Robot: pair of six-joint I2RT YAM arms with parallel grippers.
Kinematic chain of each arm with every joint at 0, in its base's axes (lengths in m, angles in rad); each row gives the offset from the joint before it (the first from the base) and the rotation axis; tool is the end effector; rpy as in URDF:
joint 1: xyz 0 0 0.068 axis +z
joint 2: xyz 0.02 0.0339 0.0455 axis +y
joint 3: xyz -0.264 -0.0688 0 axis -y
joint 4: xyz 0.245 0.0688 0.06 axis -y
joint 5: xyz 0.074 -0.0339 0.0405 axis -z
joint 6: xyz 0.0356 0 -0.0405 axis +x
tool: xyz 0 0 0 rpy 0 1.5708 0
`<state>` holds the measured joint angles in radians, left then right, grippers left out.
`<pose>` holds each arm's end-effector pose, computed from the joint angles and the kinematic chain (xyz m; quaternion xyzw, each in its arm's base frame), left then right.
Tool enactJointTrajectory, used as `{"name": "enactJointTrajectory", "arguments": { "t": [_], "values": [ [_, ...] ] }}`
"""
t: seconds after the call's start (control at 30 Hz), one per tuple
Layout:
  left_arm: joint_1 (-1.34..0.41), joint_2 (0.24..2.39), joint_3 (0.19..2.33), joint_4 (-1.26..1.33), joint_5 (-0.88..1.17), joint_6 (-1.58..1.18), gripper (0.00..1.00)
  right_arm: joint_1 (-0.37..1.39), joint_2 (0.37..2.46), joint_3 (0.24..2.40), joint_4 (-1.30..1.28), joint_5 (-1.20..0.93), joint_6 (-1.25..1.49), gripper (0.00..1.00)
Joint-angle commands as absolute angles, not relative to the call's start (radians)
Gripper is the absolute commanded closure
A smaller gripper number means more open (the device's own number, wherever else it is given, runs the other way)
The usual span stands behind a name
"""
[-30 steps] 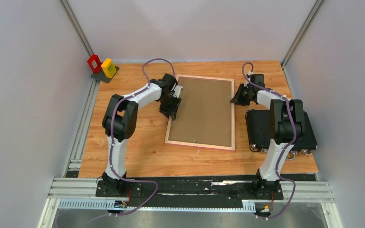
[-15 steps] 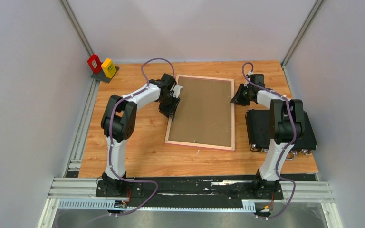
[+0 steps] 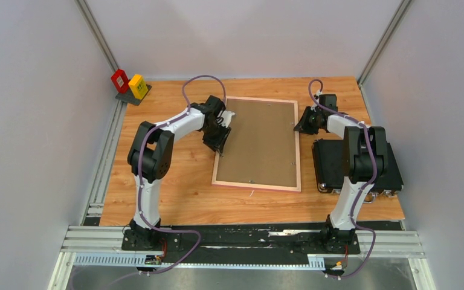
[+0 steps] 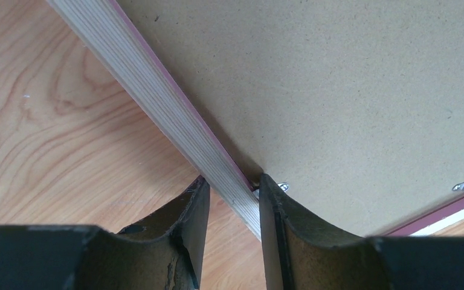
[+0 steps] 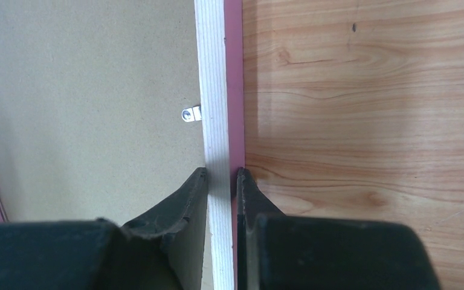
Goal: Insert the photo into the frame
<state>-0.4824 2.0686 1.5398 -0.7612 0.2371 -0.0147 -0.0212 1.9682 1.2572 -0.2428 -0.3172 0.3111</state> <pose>0.3664 -0.2013 0.1693 0.2439 0.9526 -0.1477 0.1059 0.4095 0.0024 0.1546 0.1083 0.9358 0.1922 0.2749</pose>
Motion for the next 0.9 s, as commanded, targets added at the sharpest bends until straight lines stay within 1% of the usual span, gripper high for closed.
{"name": "enactJointTrajectory", "arguments": {
  "t": [0.0,0.17,0.87],
  "values": [
    [-0.512,2.031,1.510,-0.822,0.262,0.048,0.57,-0.028,1.951,1.254,-0.249,-0.300,0.304,1.00],
    [-0.515,2.030,1.496,-0.829,0.251,0.071,0.56,-0.028,1.950,1.256,-0.251,-0.299,0.305,1.00],
    [-0.517,1.997,1.441,-0.825,0.243,0.117,0.45,-0.028,1.951,1.258,-0.253,-0.295,0.304,1.00]
  ]
}}
